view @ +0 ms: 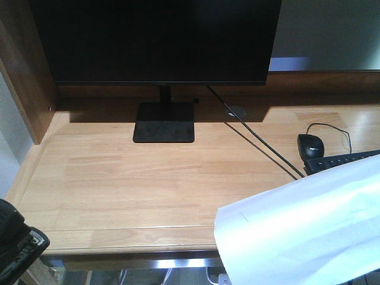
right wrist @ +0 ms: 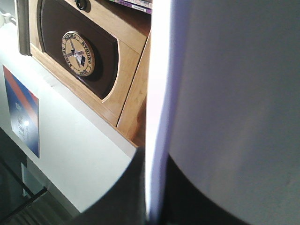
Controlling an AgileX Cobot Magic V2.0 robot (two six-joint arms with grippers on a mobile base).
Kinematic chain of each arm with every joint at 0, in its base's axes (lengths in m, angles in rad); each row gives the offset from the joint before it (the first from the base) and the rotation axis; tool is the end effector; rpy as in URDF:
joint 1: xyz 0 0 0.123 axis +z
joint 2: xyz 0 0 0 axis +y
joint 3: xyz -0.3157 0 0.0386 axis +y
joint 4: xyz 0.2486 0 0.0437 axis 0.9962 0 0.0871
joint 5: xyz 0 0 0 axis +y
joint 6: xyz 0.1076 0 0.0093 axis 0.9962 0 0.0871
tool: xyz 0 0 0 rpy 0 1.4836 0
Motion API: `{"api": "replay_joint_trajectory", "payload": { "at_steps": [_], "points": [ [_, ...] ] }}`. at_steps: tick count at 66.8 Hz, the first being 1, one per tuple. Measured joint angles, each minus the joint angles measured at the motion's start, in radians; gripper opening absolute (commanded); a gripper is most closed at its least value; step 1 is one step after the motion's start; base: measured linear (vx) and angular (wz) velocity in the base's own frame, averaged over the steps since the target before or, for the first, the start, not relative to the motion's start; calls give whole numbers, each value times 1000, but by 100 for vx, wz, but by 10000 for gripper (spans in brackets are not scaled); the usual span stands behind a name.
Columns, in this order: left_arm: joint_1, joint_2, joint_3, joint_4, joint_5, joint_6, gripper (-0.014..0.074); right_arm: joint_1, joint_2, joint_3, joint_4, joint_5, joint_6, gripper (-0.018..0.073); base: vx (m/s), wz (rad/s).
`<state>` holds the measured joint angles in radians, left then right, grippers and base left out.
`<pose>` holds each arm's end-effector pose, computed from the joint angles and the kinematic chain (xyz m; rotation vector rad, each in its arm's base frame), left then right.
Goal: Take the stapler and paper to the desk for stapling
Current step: 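Approach the desk and stop in front of the monitor, then lower the held stapler onto the desk with the left gripper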
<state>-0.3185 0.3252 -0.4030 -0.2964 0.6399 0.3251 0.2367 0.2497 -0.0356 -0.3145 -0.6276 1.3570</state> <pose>0.0446 -0.0346 0.2766 0.5156 1.9657 -0.3249 0.0442 0.0308 0.2770 0.3328 1.1481 1.2877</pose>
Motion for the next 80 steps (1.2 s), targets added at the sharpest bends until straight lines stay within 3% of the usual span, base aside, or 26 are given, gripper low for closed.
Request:
{"api": "replay_joint_trajectory", "payload": {
  "at_steps": [45,63,71,80],
  "points": [
    [0,0,0,0,-16,0,-7,0,0,0,0,0,0,-2,0,0],
    [0,2,0,-14,-38,-44,-7,0,0,0,0,0,0,-2,0,0],
    [0,52,-34,-14,-38,10,-7,0,0,0,0,0,0,-2,0,0],
    [0,169,-124,-14,-39,138,-7,0,0,0,0,0,0,-2,0,0]
  ]
}}
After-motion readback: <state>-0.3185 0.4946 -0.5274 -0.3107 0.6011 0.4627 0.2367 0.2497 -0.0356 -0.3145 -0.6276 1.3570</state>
